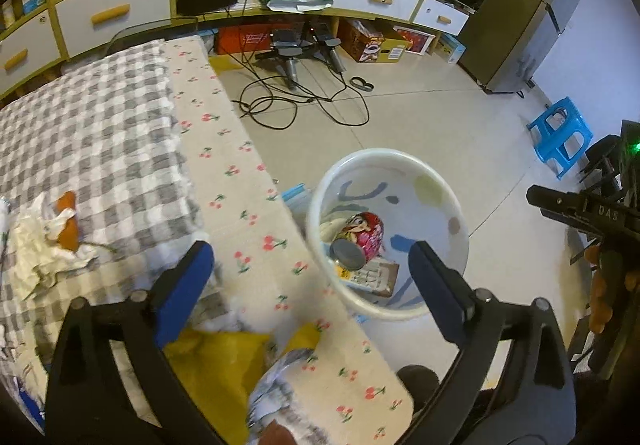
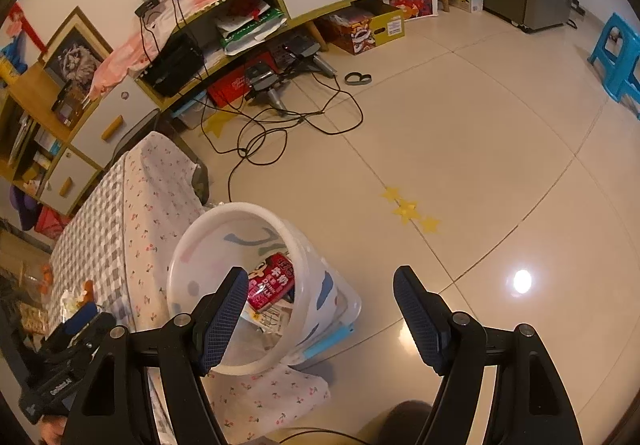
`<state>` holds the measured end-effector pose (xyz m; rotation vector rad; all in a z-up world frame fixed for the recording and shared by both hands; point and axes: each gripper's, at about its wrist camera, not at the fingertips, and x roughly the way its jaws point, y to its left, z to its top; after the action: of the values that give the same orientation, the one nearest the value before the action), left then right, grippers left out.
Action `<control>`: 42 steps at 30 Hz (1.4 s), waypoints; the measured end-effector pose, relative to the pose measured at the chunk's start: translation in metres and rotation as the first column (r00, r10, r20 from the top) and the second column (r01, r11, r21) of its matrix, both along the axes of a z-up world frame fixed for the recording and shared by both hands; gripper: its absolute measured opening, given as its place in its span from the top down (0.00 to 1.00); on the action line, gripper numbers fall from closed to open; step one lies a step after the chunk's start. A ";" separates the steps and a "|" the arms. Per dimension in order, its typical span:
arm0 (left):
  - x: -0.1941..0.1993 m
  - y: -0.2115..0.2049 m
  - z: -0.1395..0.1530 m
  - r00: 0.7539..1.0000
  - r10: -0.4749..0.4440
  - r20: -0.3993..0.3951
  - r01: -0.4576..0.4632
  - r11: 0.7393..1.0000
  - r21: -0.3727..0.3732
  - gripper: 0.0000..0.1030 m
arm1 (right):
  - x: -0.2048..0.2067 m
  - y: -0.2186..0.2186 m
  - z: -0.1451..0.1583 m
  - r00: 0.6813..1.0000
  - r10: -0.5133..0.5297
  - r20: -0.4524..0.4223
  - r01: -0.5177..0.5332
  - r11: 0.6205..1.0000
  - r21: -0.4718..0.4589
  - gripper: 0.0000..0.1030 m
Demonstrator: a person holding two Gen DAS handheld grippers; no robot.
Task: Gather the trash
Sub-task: 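Grasp the yellow sponge with the left tool while the right tool grasps the yellow snack bag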
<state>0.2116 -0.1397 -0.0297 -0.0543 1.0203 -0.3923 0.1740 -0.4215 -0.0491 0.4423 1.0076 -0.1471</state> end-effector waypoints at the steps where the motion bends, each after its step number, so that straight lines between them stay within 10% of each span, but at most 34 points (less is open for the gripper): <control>1: -0.002 0.003 0.001 1.000 0.000 -0.001 0.000 1.000 0.004 0.02 | 0.000 0.002 0.001 1.000 0.005 0.001 -0.005 1.000 -0.001 0.26; 27: -0.087 0.165 -0.012 0.963 0.194 -0.189 -0.178 0.979 0.097 0.01 | -0.014 0.109 -0.002 0.964 0.265 -0.015 -0.266 0.963 -0.039 0.21; 42: -0.134 0.158 -0.048 0.934 -0.051 -0.354 0.131 0.970 0.206 0.08 | -0.018 0.146 -0.007 0.941 0.337 -0.043 -0.339 0.939 -0.056 0.21</control>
<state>0.0780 0.0180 -0.0775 0.1359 1.4158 -0.3553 0.1562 -0.2757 -0.0559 0.2040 1.0933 0.1236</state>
